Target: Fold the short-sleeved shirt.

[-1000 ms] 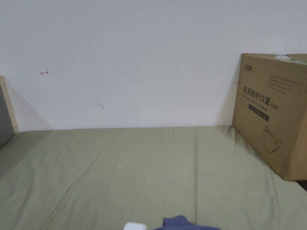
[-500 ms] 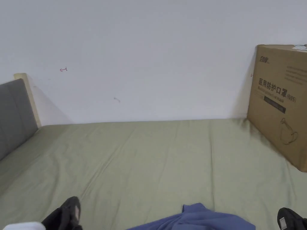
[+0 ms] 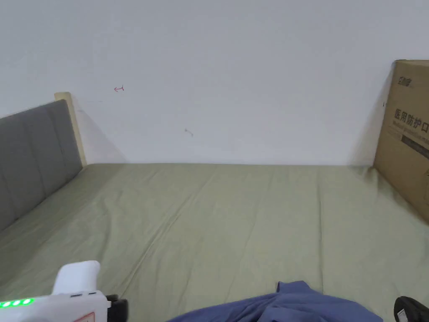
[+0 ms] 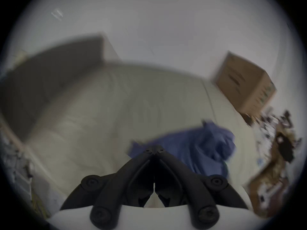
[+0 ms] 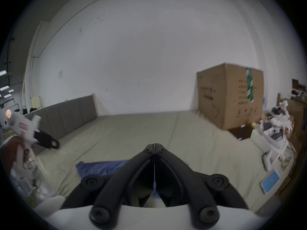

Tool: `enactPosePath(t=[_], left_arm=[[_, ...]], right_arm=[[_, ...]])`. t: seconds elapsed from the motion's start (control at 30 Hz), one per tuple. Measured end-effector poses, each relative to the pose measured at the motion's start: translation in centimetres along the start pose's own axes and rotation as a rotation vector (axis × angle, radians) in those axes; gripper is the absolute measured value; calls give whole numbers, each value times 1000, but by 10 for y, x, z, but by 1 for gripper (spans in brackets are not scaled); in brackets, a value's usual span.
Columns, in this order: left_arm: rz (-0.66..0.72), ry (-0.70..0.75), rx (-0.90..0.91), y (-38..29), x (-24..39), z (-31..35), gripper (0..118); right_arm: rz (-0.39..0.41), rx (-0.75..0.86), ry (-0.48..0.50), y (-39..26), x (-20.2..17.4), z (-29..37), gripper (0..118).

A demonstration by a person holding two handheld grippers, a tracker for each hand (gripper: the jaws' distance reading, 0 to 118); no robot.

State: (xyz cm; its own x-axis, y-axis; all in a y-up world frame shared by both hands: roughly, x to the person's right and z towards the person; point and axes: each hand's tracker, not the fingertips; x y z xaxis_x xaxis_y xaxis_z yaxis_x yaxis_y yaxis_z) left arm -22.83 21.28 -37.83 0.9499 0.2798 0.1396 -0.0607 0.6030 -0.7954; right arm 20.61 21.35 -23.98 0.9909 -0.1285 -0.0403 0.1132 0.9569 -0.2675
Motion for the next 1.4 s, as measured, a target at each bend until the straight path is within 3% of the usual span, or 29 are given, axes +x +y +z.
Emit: enactPosePath(t=[0.03, 0.13, 0.17, 0.2, 0.23, 0.27, 0.3, 0.43, 0.5, 0.53, 0.57, 0.6, 0.63, 0.67, 0.7, 0.8, 0.9, 0.93, 1.03, 1.07, 1.23, 1.3, 1.33, 1.37, 1.4], left_arm=[[21, -67, 20, -1, -9, -14, 0], [43, 93, -49, 7, -27, -64, 0], [27, 118, -59, 9, -34, -80, 6], [19, 148, -71, 9, -35, -94, 24], [6, 169, -77, 9, -38, -107, 57], [5, 191, -100, 9, -41, -124, 103], [15, 213, -127, 8, -43, -136, 118], [12, 170, -191, 6, -39, -167, 107], [-22, 108, -272, -6, -32, -177, 88], [-122, 197, -226, -9, -19, -173, 68], [-207, 221, -162, -10, -6, -163, 31], [-234, 191, -148, -17, 2, -157, 6], [-259, 174, -147, -17, 11, -150, 6], [-210, 11, -137, -15, 16, -140, 5], [-162, -45, -108, -13, 21, -132, 5], [-159, -20, 83, -12, 28, -103, 5], [-159, -55, 287, -10, 31, -65, 5], [-147, -81, 328, -9, 33, -55, 5], [-136, -90, 374, -8, 34, -35, 5], [-135, -80, 369, -8, 35, -31, 5], [-135, -79, 362, -14, 38, -21, 5], [-126, -69, 352, -14, 38, -23, 5], [-117, -70, 348, -15, 36, -23, 5], [-109, -69, 345, -17, 35, -23, 5], [-105, -66, 339, -15, 36, -26, 5]], right_arm=[[-30, -22, 11, -3, 3, -2, 0], [-49, -56, 10, -11, 11, -5, 0], [-39, -64, 2, -14, 12, -6, 0], [-23, -75, -11, -16, 13, -7, 0], [-8, -88, -24, -17, 13, -9, 0], [1, -98, -26, -18, 14, -10, 0], [2, -102, -22, -19, 15, -11, 0], [15, -119, -34, -20, 19, -17, 0], [11, -118, -40, -19, 23, -20, 0], [5, -117, -44, -17, 25, -22, 0], [0, -121, -50, -13, 28, -26, 0], [-1, -121, -55, -9, 30, -29, 0], [-2, -116, -63, -5, 33, -33, 0], [-10, -107, -64, 0, 38, -38, 0], [-23, -103, -58, 6, 43, -44, 0], [-97, -180, -27, 25, 65, -82, 0], [-176, -408, -7, 39, 91, -145, 0], [-188, -470, -5, 40, 96, -165, 6], [-204, -614, -60, 29, 110, -223, 109], [-210, -682, -86, 22, 114, -242, 117], [-229, -917, -196, -13, 130, -312, 117], [-236, -966, -214, -29, 130, -319, 111], [-240, -965, -210, -33, 129, -321, 100], [-243, -988, -195, -34, 126, -322, 64], [-261, -993, -149, -32, 122, -321, 37]])
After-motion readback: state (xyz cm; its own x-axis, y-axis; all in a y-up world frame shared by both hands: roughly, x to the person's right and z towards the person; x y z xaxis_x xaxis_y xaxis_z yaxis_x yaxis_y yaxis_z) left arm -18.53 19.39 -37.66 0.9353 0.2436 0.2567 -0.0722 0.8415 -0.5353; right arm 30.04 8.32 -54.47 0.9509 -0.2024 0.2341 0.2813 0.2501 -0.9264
